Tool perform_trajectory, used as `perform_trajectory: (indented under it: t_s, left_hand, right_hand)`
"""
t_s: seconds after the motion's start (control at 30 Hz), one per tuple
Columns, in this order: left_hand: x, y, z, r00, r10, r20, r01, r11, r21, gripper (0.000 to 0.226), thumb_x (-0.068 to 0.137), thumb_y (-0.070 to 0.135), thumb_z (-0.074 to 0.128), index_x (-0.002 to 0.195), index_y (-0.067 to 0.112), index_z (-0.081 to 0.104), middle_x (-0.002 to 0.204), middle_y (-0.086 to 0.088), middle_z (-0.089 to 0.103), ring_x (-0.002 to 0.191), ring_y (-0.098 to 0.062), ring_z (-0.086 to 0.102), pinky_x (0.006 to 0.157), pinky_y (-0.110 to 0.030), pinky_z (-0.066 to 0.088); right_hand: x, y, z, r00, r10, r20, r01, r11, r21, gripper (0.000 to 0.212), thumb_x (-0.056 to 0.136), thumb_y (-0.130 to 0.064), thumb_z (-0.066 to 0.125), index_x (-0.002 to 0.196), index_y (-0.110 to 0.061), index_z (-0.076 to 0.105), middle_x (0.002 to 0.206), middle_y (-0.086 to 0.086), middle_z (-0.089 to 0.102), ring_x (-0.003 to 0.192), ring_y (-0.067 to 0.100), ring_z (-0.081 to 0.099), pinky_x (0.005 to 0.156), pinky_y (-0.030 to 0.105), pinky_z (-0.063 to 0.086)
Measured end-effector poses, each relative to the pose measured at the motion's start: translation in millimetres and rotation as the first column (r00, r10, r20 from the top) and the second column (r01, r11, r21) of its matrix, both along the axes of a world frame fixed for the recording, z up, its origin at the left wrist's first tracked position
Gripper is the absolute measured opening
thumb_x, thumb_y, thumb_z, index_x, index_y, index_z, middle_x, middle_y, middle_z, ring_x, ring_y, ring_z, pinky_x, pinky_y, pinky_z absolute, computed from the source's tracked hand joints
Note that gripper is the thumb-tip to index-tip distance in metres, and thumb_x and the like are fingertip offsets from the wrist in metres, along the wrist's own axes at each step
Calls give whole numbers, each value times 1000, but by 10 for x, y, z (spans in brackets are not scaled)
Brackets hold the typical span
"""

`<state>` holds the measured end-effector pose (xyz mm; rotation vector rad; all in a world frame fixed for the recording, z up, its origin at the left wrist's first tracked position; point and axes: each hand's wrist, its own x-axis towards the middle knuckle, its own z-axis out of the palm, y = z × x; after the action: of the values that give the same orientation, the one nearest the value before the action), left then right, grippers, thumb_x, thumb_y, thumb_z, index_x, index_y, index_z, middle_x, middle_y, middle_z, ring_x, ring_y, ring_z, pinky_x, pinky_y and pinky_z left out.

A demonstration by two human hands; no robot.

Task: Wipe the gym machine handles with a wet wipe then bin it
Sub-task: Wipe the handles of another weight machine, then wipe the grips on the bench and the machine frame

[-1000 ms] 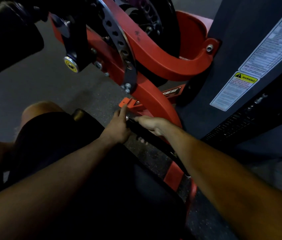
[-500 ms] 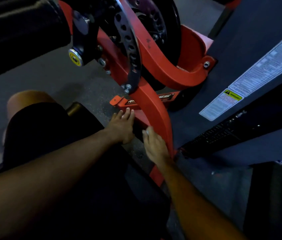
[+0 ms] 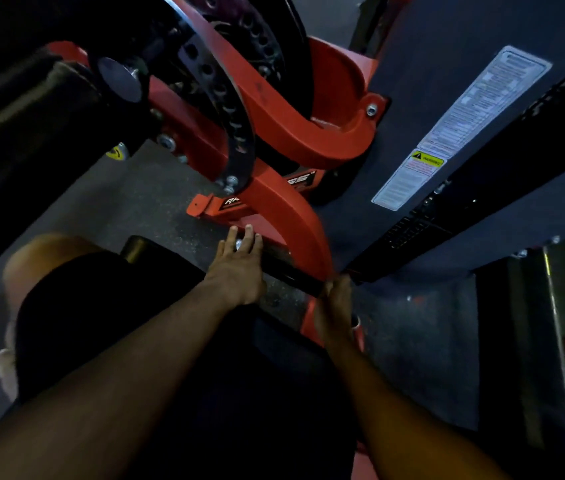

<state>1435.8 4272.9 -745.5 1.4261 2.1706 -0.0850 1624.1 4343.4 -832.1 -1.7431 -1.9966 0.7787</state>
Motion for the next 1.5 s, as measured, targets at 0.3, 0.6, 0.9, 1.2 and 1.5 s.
perform_trajectory:
  t_s: [0.3,0.6,0.9,1.2,1.5]
  left_hand:
    - [178,-25,337,999,-46,17,46,999,17,85,96,32,57,163,17,7,169,-18,-11,156,-38,-5,124,-57,-1]
    - [1401,588,1699,696,-533,482,289,822,491,35,91,20,68,125,13,64,114,-9,72,103,-27,69,87,-38,56]
    - [995,-153,2541,744,-471,473,177,822,541,27,75,33,63,98,21,70,91,0,74,82,-16,69,81,-46,56]
    - [901,-972,2462,750,-288,595,-47,874,483,9,96,28,69,98,20,73,93,7,76,92,-8,70,89,-41,56]
    - [1209,-1168,2015,494,-129,860,-409,838,361,23,98,7,64,120,6,69,96,-13,73,90,-13,67,88,-30,55]
  right_hand:
    - [641,-406,1822,908,416,48,-408,904,-129,25,99,-16,53,115,-34,59,103,-14,68,95,10,66,81,30,54]
    - [1215,-155,3266,978,205,38,-208,972,106,20,93,-6,60,83,-17,48,72,-5,56,60,-3,54,59,13,45]
    - [970,-394,3628,922,366,-122,-350,927,133,17,87,-18,76,97,-10,64,86,-8,72,82,4,68,74,26,55]
    - [758,-726,3653,776,614,-146,-618,786,17,21,83,-2,71,82,-22,67,79,-4,72,63,11,72,65,38,62]
    - [702,-762,3496,747,665,-11,-663,744,-86,23,78,-7,80,93,-18,67,75,-6,74,55,13,70,64,38,61]
